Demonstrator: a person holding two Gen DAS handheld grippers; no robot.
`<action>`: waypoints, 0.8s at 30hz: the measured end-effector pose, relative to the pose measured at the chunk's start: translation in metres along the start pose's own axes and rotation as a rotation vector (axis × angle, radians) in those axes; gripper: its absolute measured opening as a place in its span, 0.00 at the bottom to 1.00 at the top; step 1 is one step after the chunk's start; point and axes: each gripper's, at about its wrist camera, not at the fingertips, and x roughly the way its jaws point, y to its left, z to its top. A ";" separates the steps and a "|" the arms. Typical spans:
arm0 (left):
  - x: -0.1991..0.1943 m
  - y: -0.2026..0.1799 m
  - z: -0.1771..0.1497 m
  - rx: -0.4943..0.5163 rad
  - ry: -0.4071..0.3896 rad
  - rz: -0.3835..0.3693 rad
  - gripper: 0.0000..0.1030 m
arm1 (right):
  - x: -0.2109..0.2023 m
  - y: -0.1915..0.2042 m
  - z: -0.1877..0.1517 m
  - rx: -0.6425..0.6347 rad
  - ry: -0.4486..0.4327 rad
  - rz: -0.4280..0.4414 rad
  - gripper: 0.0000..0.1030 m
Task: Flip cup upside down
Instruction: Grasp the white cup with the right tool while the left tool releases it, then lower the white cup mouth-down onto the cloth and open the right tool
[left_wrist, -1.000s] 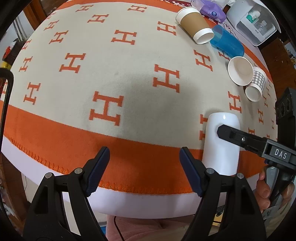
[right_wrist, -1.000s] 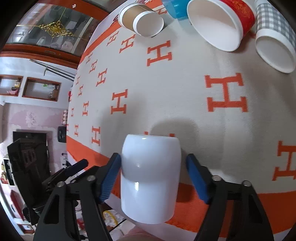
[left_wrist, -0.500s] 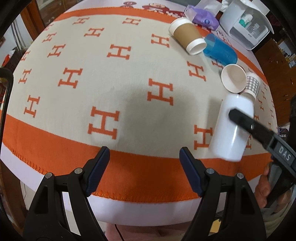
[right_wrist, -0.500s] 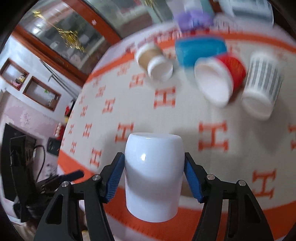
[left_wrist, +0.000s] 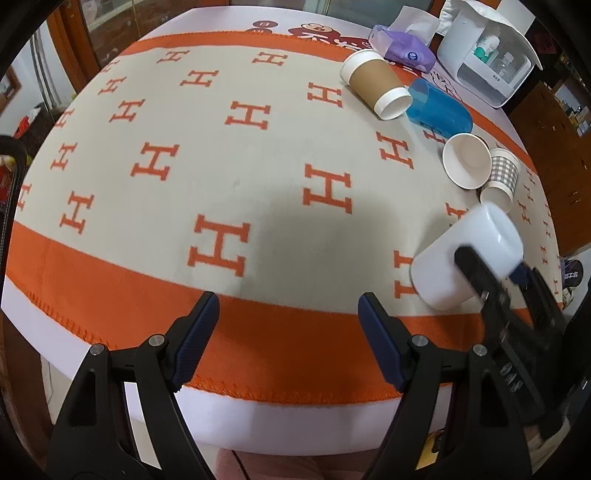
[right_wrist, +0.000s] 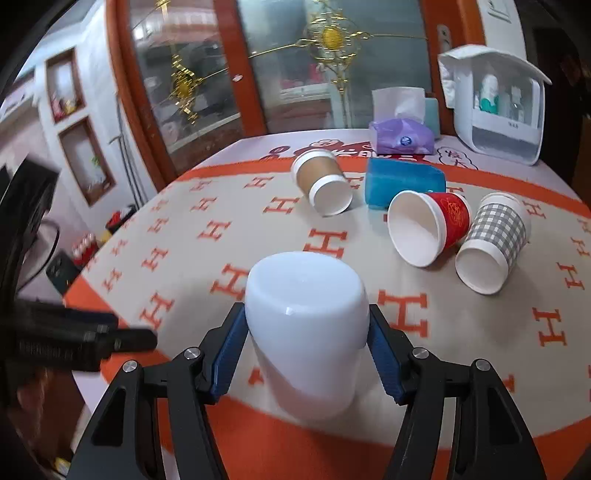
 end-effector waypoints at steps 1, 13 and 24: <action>0.000 -0.001 -0.002 -0.001 0.002 -0.003 0.73 | -0.002 0.003 -0.005 -0.015 0.003 -0.002 0.62; -0.006 -0.014 -0.015 0.032 -0.005 -0.019 0.73 | -0.018 0.018 -0.025 -0.077 0.026 -0.048 0.80; -0.025 -0.033 -0.026 0.072 -0.012 -0.026 0.73 | -0.058 -0.005 -0.029 0.089 0.163 -0.017 0.80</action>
